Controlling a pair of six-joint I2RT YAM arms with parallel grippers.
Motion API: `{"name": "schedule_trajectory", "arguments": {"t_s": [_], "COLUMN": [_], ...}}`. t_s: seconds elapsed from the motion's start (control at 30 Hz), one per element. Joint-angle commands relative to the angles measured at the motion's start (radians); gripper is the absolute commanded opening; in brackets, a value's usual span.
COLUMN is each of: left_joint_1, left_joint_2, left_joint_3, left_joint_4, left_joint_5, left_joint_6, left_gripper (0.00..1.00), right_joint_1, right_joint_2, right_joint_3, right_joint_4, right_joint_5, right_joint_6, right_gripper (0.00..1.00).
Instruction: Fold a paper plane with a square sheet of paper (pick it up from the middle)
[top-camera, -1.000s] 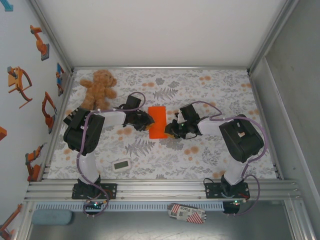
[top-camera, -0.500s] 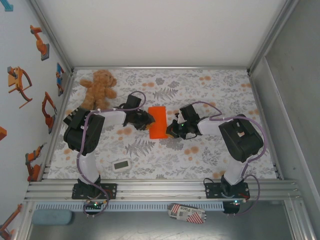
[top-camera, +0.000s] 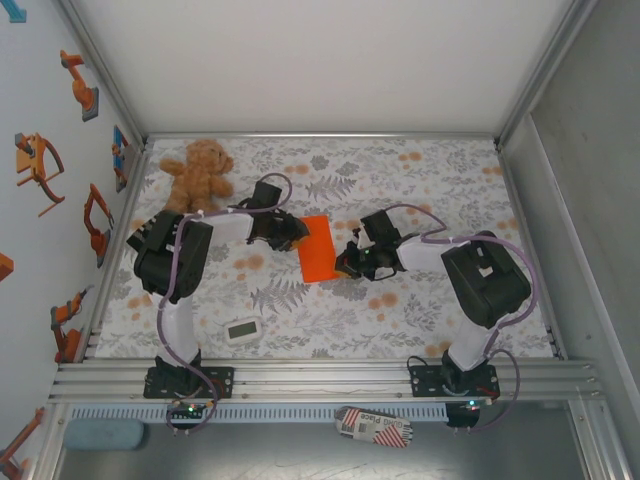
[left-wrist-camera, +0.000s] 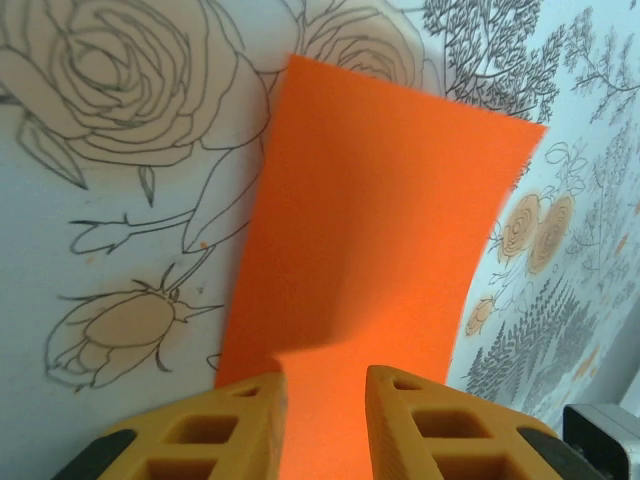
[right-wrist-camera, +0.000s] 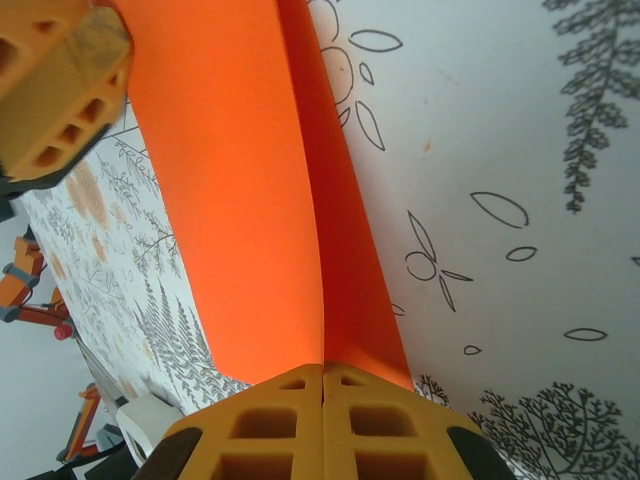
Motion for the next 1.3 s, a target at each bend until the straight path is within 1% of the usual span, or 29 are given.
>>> {"name": "schedule_trajectory", "arguments": {"t_s": [0.0,0.13,0.3,0.53,0.77,1.0,1.27], "left_joint_1": [0.0,0.0,0.001,0.0,0.001,0.0,0.001], "left_joint_2": [0.031,0.047,0.059,0.066,0.07,0.074,0.076], "left_joint_3": [0.015,0.015,0.015,0.011,0.01,0.011,0.011], "left_joint_4": [-0.044,-0.051,-0.054,-0.058,-0.064,-0.064,-0.068], "left_joint_5": [-0.01,-0.008,-0.01,-0.014,-0.017,-0.015,-0.017], "left_joint_6": [0.025,0.028,0.03,0.03,0.033,0.033,0.032], "left_gripper": [0.27,0.26,0.26,0.26,0.25,0.25,0.25], "right_joint_1": [0.006,0.008,0.024,0.038,0.046,0.053,0.058], "right_joint_2": [-0.03,-0.013,0.034,0.094,0.153,0.2,0.232], "right_joint_3": [-0.007,0.01,0.077,0.164,0.208,0.249,0.271], "right_joint_4": [0.015,0.069,0.072,0.103,0.121,0.084,0.085], "right_joint_5": [-0.002,-0.047,-0.064,-0.044,-0.025,-0.03,-0.046], "right_joint_6": [-0.022,-0.035,-0.059,-0.037,-0.02,-0.059,-0.065], "right_gripper": [0.01,0.01,0.01,0.01,0.0,0.0,0.0]}}
